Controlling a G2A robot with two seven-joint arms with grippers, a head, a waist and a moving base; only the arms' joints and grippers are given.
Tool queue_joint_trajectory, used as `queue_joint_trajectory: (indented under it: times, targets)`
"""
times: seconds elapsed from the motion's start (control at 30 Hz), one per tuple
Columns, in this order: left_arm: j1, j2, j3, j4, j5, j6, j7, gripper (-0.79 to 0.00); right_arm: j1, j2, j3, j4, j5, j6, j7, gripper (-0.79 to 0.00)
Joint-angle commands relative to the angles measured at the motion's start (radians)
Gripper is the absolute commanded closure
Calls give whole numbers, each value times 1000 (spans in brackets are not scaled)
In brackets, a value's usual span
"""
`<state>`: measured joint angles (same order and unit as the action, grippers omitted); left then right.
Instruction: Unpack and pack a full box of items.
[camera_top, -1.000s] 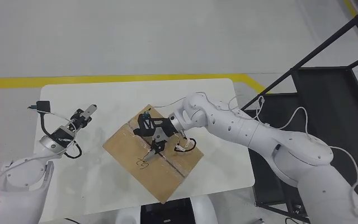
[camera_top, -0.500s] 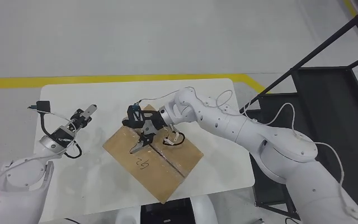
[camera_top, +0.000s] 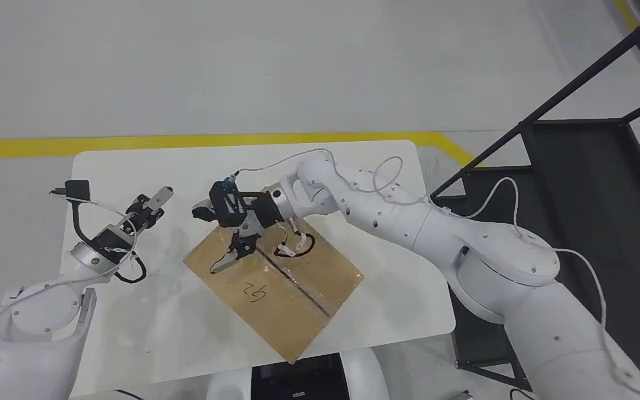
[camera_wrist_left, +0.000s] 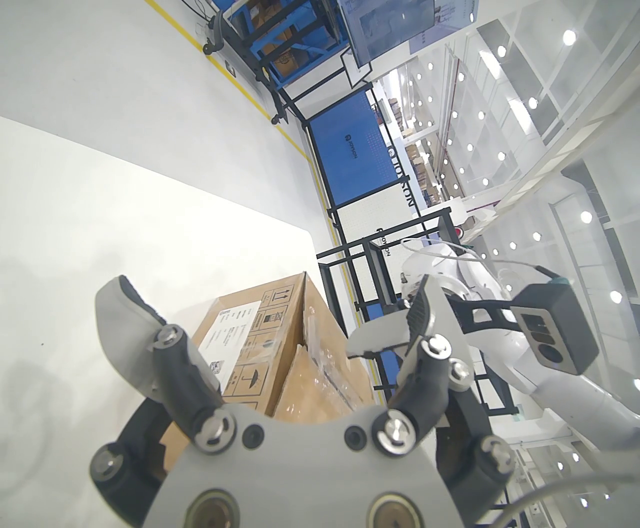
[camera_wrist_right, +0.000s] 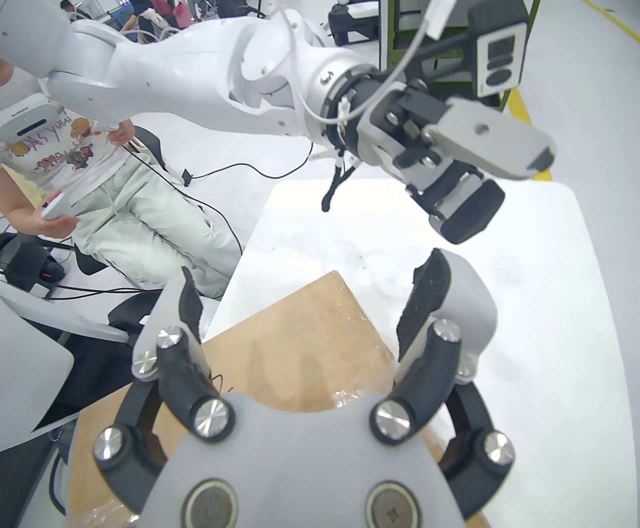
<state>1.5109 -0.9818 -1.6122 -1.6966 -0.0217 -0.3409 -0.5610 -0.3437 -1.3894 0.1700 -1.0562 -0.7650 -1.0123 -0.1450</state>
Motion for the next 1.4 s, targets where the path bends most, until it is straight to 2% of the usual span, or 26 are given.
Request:
queue_joint_trajectory:
  times: [0.0, 0.13, 0.3, 0.43, 0.53, 0.8, 1.07, 1.37]
  targets:
    - [0, 0, 0, 0, 0, 0, 0, -785, -17, 29, 0, -51, -53, 0, -2, -785]
    - [0, 0, 0, 0, 0, 0, 0, -785, -72, 88, 0, -151, -84, 0, 103, -785]
    - [0, 0, 0, 0, 0, 0, 0, -785, -98, 148, 0, -197, 44, 0, 278, -785]
    - [0, 0, 0, 0, 0, 0, 0, -785, -79, 174, 0, -204, 125, 0, 329, -785]
    - [0, 0, 0, 0, 0, 0, 0, -785, -64, 177, 0, -188, 148, 0, 340, -785]
    - [0, 0, 0, 0, 0, 0, 0, -785, -55, 140, 0, -134, 173, 0, 355, -785]
    - [0, 0, 0, 0, 0, 0, 0, -785, -47, 76, 0, -49, 202, 0, 378, -785]
    - [0, 0, 0, 0, 0, 0, 0, -785, -6, 2, 0, 68, 160, 0, 323, -785]
